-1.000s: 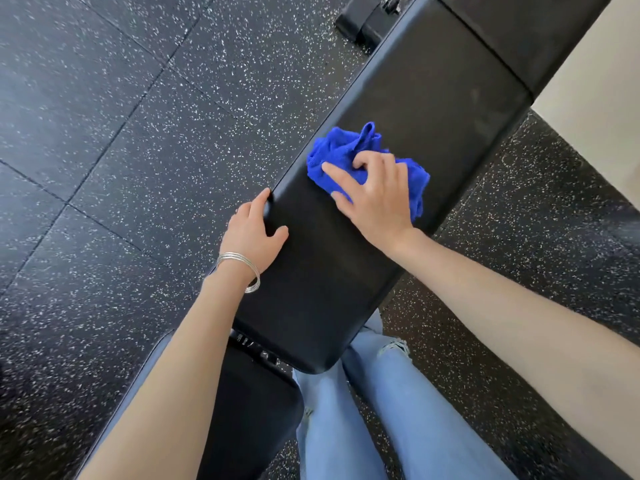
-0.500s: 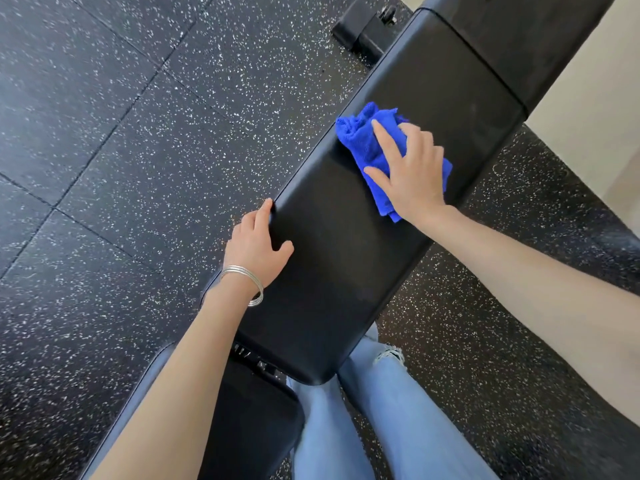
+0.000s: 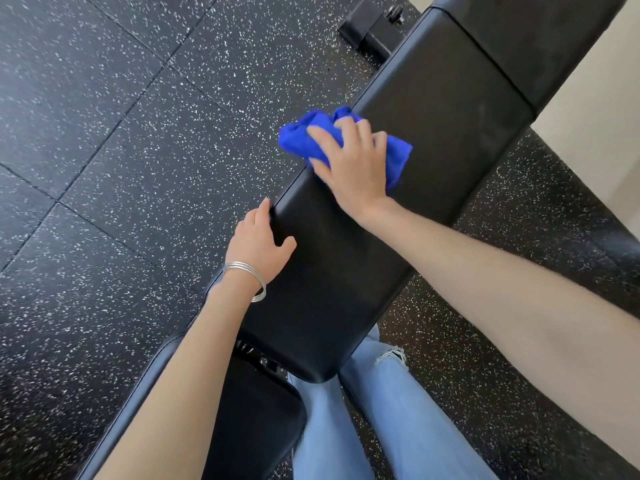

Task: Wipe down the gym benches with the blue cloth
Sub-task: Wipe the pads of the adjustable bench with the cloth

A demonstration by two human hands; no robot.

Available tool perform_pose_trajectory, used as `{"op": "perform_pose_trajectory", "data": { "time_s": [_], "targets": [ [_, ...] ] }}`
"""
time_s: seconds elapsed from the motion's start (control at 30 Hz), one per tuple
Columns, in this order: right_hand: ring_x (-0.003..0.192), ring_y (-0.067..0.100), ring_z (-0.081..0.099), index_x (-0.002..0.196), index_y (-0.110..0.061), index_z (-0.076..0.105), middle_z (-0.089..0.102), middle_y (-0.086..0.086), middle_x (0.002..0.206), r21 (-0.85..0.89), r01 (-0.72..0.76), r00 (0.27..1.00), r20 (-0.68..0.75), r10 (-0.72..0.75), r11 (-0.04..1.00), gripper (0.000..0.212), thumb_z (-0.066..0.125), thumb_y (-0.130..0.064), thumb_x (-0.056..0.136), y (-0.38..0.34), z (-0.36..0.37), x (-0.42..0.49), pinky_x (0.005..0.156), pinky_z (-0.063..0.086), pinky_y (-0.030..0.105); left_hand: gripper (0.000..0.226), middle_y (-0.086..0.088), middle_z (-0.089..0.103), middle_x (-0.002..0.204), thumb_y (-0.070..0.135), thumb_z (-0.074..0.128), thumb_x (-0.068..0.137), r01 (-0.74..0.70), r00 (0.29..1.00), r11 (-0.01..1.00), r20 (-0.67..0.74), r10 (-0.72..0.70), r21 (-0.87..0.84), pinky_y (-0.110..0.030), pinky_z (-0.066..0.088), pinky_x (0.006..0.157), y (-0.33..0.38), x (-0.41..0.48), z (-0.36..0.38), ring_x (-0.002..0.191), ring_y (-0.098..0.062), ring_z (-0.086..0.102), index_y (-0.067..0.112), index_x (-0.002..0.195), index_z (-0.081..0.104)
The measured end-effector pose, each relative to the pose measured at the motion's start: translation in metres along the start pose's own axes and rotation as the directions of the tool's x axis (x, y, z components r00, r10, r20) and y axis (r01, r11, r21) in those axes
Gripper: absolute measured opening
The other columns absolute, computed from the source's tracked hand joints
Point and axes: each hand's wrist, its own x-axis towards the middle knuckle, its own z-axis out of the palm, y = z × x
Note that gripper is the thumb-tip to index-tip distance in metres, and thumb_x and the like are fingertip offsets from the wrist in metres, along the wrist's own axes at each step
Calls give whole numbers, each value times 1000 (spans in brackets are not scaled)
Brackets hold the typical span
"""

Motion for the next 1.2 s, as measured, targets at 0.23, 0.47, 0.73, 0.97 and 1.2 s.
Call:
{"op": "perform_pose_trajectory", "data": {
  "time_s": [0.23,0.47,0.73,0.97,1.2],
  "targets": [
    [68,23,55,112,-32,55,63,4,85,-62,414,880,-230,-417,908,29,51,-32,83,18,7,-12,59,36,32,74,-8,32,149,33,57,88,44,998,998,38,-46,55,-40,28,110,-8,-7,-3,135,-29,31,10,149,20],
    [75,25,58,112,-34,63,63,5,91,-138,30,986,-160,-52,990,36,61,-40,76,55,5,37,60,41,30,76,-9,27,152,35,55,90,22,998,996,61,-28,88,-39,25,112,1,0,-4,137,-31,28,8,149,17],
    [71,30,57,115,-20,65,63,10,92,104,53,987,-155,-36,993,41,46,-34,82,13,0,-16,59,47,34,75,-9,28,151,33,56,90,32,998,999,54,-33,27,-38,24,112,4,2,-4,138,-29,27,8,149,17],
    [69,25,53,125,-27,47,63,8,93,62,415,892,-225,-392,908,46,49,-26,79,11,7,-63,55,38,33,69,-12,43,137,31,59,85,27,998,999,55,-28,21,-41,33,106,2,4,-6,127,-32,39,14,145,30],
    [67,26,56,120,-29,50,64,10,90,-58,342,912,-219,-346,938,45,57,-29,75,110,7,-9,56,40,29,77,-10,29,150,33,58,88,38,999,996,-6,-38,80,-41,26,110,39,17,1,136,-31,29,8,149,18]
  ]
}}
